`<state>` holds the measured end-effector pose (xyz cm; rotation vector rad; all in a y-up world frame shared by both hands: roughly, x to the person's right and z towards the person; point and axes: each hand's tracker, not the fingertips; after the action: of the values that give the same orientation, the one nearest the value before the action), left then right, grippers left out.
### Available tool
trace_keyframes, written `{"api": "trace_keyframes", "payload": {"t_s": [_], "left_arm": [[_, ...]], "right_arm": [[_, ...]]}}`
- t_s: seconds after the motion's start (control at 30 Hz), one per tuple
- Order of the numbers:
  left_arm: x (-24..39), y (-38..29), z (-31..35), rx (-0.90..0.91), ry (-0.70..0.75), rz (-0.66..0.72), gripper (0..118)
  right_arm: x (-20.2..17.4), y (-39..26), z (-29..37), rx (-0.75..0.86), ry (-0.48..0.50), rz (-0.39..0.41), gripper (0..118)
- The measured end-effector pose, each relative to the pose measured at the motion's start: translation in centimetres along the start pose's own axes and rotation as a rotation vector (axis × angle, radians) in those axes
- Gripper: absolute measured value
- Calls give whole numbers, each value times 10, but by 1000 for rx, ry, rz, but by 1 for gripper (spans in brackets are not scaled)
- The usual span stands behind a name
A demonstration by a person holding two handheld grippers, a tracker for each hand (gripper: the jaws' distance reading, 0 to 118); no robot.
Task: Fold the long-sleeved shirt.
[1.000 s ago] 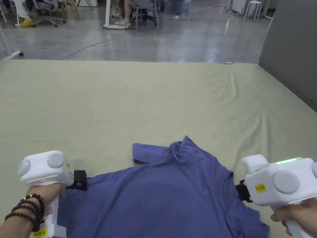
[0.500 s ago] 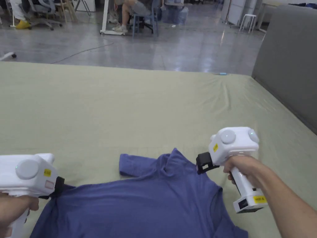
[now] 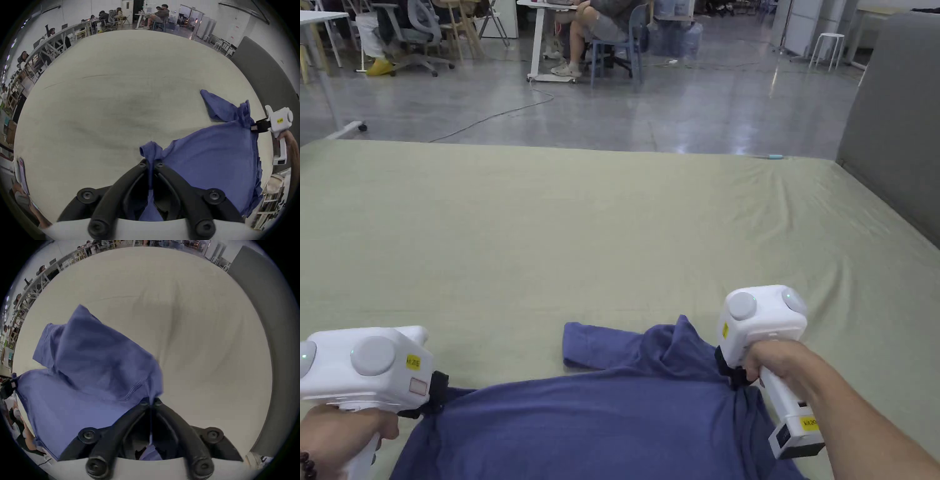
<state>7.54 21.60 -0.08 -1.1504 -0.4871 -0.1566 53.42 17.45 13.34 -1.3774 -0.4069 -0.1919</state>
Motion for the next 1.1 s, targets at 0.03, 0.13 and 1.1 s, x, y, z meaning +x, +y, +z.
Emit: {"api": "trace_keyframes", "payload": {"t_s": [0.03, 0.13, 1.1], "left_arm": [[1, 1, 1, 2, -10, 12, 0], [7, 6, 17, 23, -21, -2, 0], [79, 313, 453, 904, -27, -1, 0]], "right_arm": [[2, -2, 7, 17, 19, -6, 0], [10, -4, 40, 57, 21, -11, 0], [84, 102, 640, 1089, -116, -138, 0]]}}
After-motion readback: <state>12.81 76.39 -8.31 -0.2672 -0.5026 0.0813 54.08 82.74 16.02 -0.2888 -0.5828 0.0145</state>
